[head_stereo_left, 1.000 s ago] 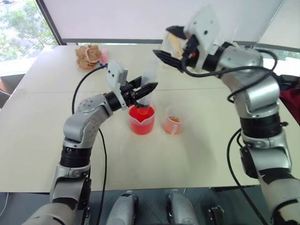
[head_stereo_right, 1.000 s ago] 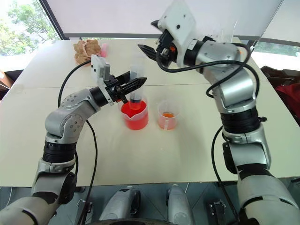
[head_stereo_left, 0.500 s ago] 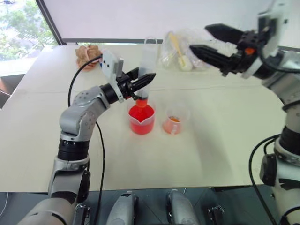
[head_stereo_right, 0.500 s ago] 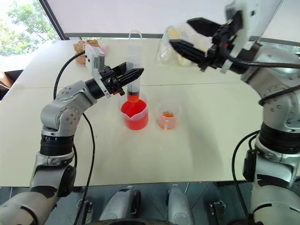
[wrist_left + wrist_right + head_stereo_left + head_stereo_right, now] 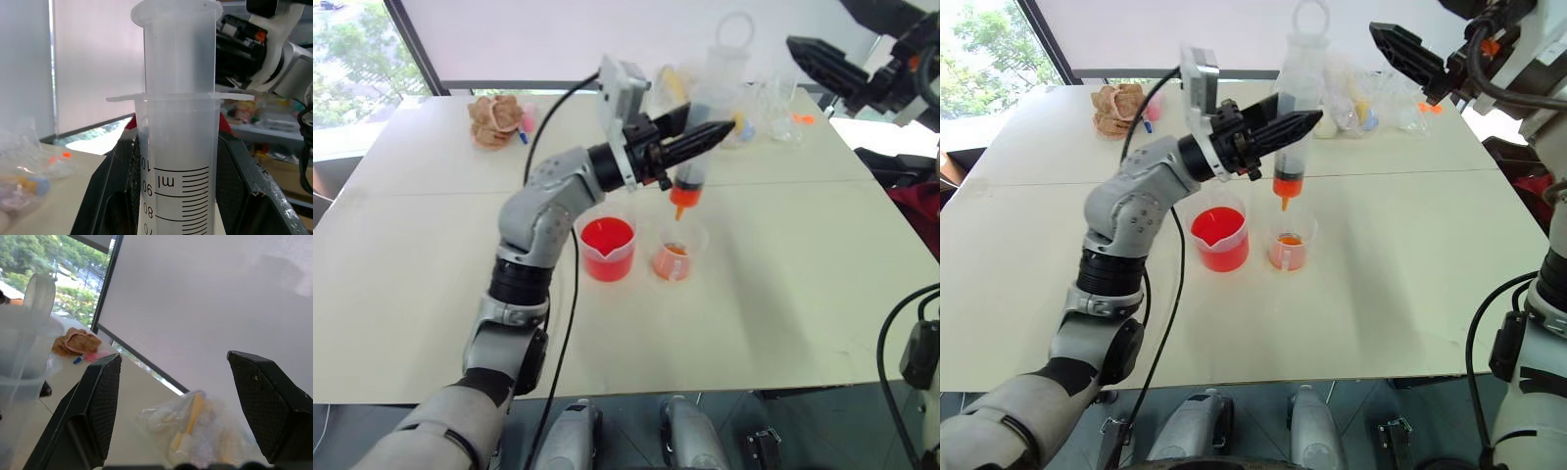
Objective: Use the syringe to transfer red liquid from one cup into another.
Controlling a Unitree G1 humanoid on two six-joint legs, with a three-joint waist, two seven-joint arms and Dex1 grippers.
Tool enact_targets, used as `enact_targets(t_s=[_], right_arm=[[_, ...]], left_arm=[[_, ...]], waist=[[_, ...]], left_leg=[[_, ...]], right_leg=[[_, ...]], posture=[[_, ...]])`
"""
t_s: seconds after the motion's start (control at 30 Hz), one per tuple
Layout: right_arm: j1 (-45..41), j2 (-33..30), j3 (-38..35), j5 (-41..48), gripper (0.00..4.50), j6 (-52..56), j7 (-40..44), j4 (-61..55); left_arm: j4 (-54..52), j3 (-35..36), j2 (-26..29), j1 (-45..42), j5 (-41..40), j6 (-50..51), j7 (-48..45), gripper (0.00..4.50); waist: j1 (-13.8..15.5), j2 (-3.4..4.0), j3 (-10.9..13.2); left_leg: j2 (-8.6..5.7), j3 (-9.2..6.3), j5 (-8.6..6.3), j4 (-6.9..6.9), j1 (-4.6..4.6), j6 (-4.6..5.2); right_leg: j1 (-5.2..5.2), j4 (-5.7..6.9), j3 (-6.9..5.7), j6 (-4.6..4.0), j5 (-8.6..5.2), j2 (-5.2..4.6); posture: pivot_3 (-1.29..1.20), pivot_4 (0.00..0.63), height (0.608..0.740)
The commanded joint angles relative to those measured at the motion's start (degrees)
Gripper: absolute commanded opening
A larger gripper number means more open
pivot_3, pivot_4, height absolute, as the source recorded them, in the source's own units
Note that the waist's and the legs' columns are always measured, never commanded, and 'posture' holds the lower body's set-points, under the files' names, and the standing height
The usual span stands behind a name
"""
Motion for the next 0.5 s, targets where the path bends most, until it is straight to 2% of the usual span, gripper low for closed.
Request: enact_targets(t_s=[0.03,0.5], right_arm=[[-1.8,-0.7,-1.1,1.4,3.58,0.2,-0.9,-3.9],[4.1,-1.8,1.5,4.0,3.58,3.7,0.6,-9.4]], left_arm=[[1.7,-1.8,-1.3,0.7,3.2,-4.9,-0.9,1.42],[6.4,-2.4,-3.1,0.6,7.8,-10.0,-2.1,1.42]], waist=[[0.0,0.00,0.0],[0.3,0.00,0.0]], left_leg=[[0.01,0.00,0.00,0.00,0.00,0.00],[0.01,-0.02,-0.01,0.01,-0.01,0.02]], right_leg=[[0.00,0.00,0.00,0.00,0.00,0.00],[0.01,-0.02,0.00,0.00,0.00,0.00]], posture=[[0.00,0.150,0.740],[0.00,0.150,0.740]])
